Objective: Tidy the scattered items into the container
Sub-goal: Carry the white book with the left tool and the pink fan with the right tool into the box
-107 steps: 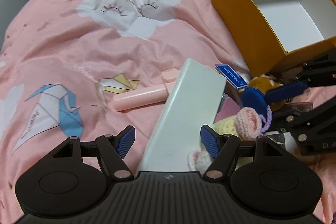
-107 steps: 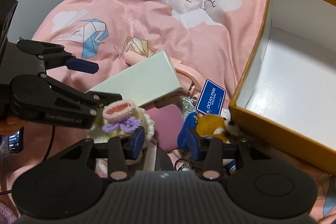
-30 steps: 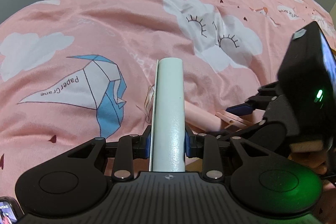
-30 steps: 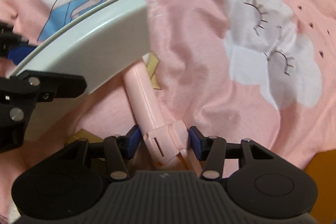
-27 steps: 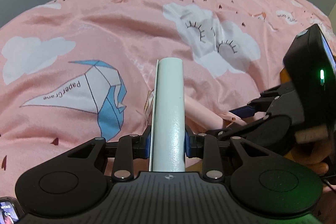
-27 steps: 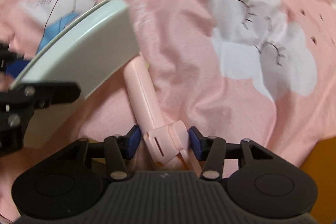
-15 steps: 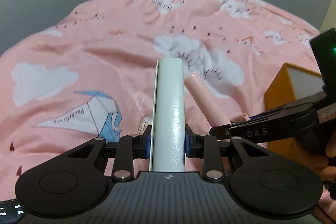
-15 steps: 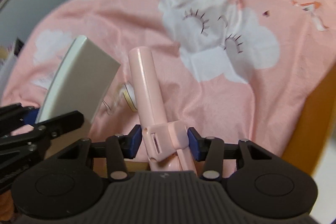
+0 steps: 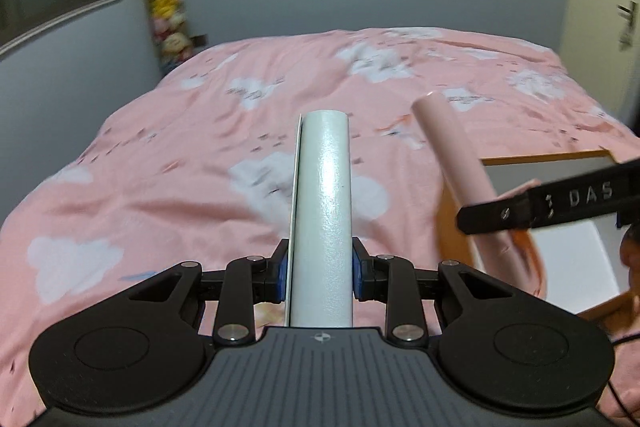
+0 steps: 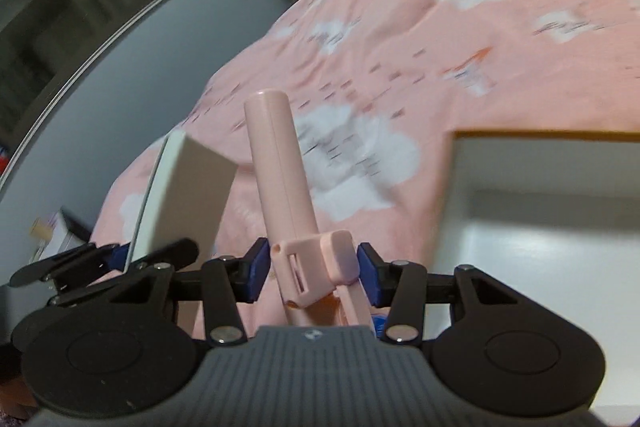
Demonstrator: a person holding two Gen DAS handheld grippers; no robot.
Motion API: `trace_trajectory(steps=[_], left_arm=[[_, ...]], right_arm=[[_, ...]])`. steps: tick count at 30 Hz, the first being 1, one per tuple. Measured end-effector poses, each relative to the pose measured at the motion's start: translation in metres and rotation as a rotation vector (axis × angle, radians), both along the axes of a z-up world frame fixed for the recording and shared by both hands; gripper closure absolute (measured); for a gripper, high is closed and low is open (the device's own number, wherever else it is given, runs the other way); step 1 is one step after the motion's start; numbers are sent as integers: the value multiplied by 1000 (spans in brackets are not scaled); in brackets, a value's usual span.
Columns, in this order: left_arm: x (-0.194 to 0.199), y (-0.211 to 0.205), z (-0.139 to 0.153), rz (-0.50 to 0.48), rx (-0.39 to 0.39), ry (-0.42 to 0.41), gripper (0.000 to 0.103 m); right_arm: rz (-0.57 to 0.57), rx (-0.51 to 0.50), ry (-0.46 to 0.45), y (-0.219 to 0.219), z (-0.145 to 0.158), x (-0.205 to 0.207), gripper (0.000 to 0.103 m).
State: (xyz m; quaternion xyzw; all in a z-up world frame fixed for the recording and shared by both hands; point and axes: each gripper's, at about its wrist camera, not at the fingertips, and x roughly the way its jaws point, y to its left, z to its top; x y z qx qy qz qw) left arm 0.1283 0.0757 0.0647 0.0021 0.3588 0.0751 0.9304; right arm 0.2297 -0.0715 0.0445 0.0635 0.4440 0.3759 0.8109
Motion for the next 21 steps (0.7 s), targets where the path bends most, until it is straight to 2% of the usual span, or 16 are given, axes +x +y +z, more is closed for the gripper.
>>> trace_trajectory(steps=[4, 9, 13, 16, 21], left_arm=[[22, -37, -1, -110, -25, 7, 70], [53, -91, -13, -233, -4, 34, 70], [76, -133, -31, -303, 41, 79, 70], [91, -157, -53, -317, 110, 140, 70], [110, -176, -94, -331, 189, 255, 70]], right_arm=[[-113, -55, -45, -44, 5, 6, 53], [-215, -101, -29, -90, -6, 15, 53], [-296, -126, 18, -120, -23, 30, 53], [-340, -150, 50, -135, -39, 42, 53], [-354, -189, 101, -143, -62, 55, 53]])
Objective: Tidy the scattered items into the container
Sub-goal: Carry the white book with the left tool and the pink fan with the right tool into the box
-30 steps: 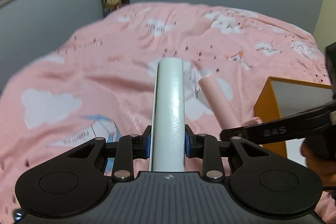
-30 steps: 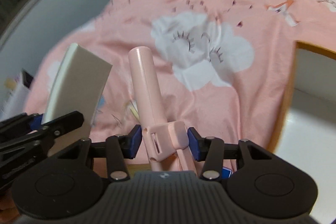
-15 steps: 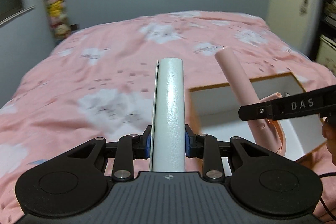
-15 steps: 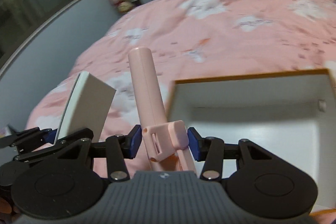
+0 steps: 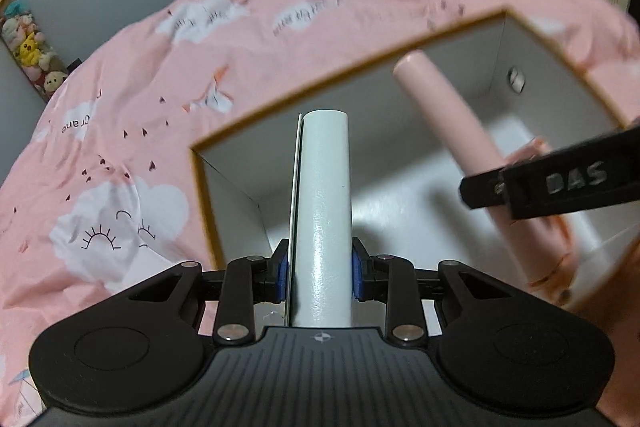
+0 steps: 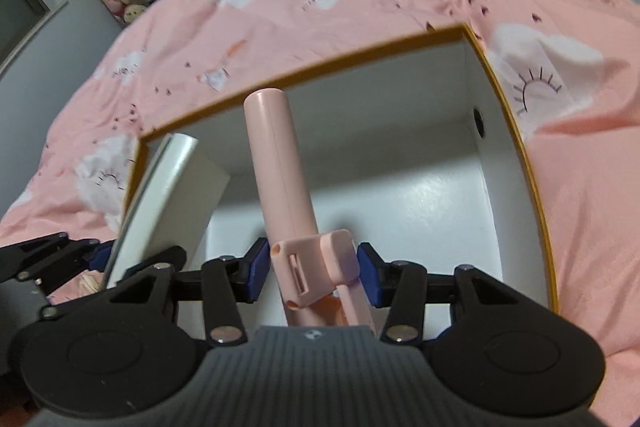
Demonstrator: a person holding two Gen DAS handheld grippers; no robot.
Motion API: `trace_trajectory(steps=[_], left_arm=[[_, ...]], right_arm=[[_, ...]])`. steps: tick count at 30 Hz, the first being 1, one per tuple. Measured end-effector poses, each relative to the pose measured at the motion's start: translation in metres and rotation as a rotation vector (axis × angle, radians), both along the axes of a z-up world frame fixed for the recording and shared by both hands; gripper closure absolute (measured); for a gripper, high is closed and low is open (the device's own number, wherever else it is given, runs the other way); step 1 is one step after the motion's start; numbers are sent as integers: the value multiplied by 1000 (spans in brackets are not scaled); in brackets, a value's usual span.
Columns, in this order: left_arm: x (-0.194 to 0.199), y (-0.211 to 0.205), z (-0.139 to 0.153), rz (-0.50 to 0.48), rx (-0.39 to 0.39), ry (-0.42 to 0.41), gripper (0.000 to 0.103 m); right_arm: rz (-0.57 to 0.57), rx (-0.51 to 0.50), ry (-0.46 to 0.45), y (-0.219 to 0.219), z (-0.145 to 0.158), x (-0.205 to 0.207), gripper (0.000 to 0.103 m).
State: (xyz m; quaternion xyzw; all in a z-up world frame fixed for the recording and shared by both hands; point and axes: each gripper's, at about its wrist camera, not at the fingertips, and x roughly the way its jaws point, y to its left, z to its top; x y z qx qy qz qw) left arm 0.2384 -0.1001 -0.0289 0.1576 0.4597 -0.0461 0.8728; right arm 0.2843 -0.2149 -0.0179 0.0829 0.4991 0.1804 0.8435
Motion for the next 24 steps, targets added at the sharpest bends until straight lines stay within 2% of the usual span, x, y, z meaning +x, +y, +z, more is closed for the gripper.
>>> trace_trajectory(steps=[6, 8, 11, 18, 24], left_arm=[[5, -22, -35, -43, 244, -11, 70], [7, -31, -42, -52, 290, -6, 70], [13, -38, -52, -45, 312, 17, 70], [20, -28, -58, -32, 206, 71, 69], [11, -24, -45, -76, 120, 27, 63]], right_arm=[[16, 8, 28, 2, -15, 12, 53], [21, 11, 36, 3, -19, 15, 53], [9, -4, 49, -1, -24, 20, 53], [-9, -29, 71, -10, -32, 25, 53], [-2, -29, 83, -10, -36, 26, 53]])
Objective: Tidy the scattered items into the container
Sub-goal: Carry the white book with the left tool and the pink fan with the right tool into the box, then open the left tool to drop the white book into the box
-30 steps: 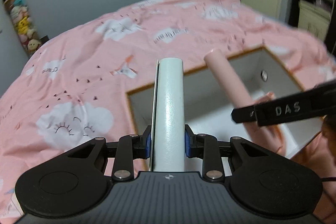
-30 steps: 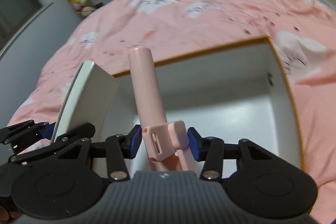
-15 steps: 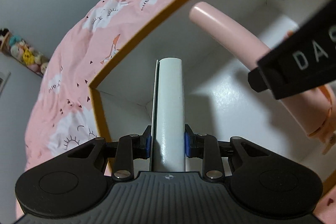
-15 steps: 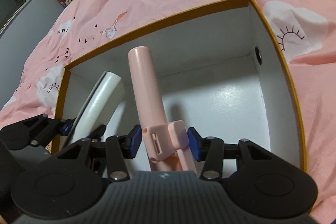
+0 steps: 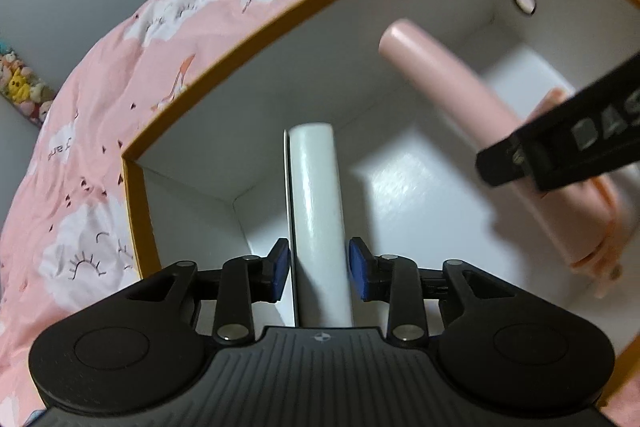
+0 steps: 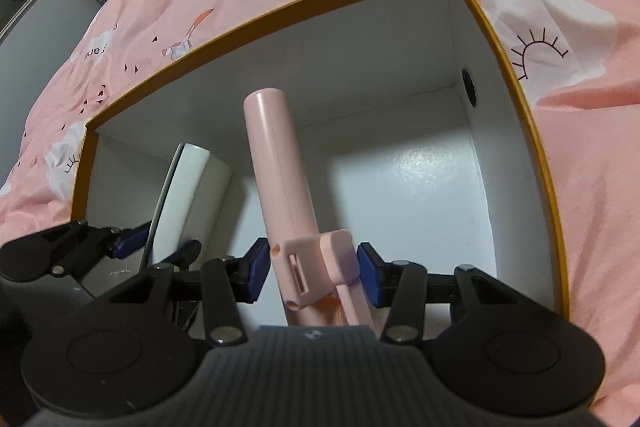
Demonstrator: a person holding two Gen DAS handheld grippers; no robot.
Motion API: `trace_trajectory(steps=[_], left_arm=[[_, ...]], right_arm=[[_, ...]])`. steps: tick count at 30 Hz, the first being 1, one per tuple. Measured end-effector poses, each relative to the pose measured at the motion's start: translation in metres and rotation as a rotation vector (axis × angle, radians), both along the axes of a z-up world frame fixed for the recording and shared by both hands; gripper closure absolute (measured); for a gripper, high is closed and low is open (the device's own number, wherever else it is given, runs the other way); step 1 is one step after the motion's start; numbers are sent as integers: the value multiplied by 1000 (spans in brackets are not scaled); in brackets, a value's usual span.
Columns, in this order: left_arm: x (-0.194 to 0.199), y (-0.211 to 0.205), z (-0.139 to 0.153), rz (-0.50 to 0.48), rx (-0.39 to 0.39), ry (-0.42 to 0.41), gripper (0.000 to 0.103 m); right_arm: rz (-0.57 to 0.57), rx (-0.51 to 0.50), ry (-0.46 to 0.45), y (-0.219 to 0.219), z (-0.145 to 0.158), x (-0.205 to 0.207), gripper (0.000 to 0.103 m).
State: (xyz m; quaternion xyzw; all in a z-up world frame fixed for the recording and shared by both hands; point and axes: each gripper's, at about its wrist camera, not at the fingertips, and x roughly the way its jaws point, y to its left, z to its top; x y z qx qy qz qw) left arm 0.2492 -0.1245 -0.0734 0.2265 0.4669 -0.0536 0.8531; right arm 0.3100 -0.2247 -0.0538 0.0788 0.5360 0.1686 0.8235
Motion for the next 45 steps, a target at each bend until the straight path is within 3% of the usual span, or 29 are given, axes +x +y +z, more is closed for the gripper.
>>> trace_trajectory(steps=[4, 9, 14, 26, 37, 40, 45], left_arm=[[-7, 9, 15, -14, -126, -1, 63], [-13, 12, 23, -47, -231, 32, 74], [-12, 21, 27, -24, -231, 22, 76], [-33, 77, 86, 60, -242, -140, 75], [-34, 120, 73, 189, -273, -88, 75], [-37, 130, 72, 209, -282, -95, 76], [-40, 137, 63, 234, -292, -79, 76]], right_arm=[[-2, 2, 5, -2, -1, -1, 53], [-6, 1, 5, -3, -2, -3, 53], [-17, 27, 47, -4, -5, -2, 53], [-117, 9, 201, 20, -29, 11, 53], [1, 31, 250, 78, -37, 12, 56], [51, 8, 218, 92, -36, 10, 56], [84, 19, 217, 92, -36, 10, 57]])
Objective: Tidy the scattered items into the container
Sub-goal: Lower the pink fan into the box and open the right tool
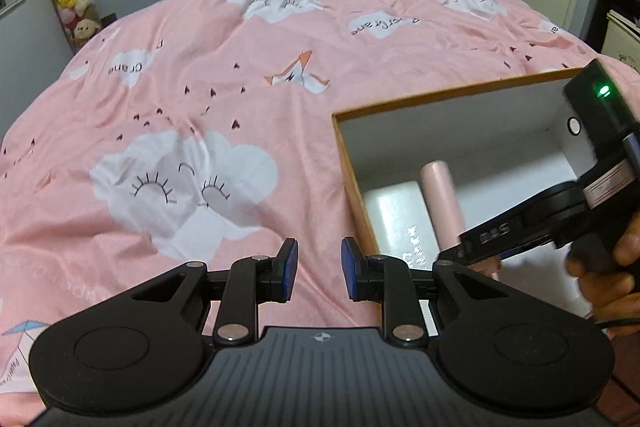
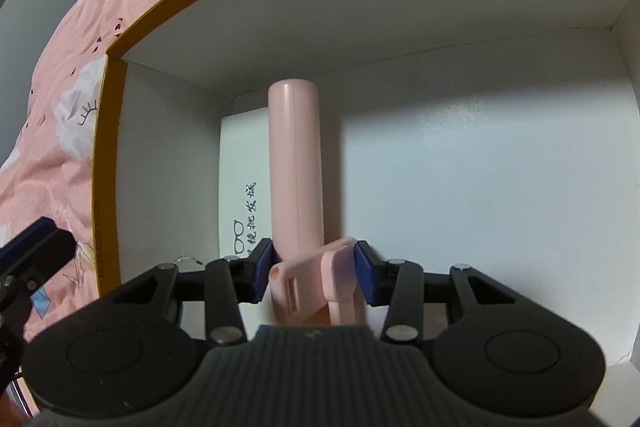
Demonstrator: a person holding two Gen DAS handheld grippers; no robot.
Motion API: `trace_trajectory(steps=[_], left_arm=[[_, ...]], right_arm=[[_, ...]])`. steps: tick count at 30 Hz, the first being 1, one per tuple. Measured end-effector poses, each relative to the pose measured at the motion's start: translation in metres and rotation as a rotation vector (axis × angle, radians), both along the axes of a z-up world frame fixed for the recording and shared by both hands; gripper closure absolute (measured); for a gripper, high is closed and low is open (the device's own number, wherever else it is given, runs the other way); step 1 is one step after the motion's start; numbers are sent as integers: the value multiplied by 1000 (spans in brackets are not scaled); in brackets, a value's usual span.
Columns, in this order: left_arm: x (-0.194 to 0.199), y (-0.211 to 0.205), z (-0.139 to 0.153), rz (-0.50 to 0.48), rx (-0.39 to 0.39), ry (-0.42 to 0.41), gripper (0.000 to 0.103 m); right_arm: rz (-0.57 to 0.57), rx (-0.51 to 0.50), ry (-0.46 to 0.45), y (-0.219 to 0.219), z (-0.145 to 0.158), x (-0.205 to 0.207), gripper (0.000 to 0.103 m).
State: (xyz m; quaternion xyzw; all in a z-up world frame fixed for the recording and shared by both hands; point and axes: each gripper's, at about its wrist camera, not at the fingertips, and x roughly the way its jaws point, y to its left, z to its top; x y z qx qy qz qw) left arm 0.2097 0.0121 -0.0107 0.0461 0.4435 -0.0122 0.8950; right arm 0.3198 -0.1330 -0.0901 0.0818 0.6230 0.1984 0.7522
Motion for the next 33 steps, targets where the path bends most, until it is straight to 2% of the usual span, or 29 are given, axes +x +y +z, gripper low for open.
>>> trace_trajectory(steps=[5, 10, 16, 23, 28, 33], left_arm=[[2, 2, -3, 7, -20, 10, 76], [-2, 2, -3, -4, -27, 7, 76], [4, 5, -6, 2, -61, 32, 76], [-2, 7, -12, 15, -91, 33, 76], [-2, 11, -12, 26, -108, 31, 76], [-5, 11, -12, 29, -120, 33, 76]], right_arm=[[47, 25, -24, -3, 19, -4, 57], [65, 86, 21, 8, 25, 4, 57], [97, 27, -5, 38, 21, 5, 57], [65, 95, 23, 35, 18, 1, 47], [47, 157, 31, 16, 24, -8, 43], [14, 184, 43, 12, 23, -9, 44]])
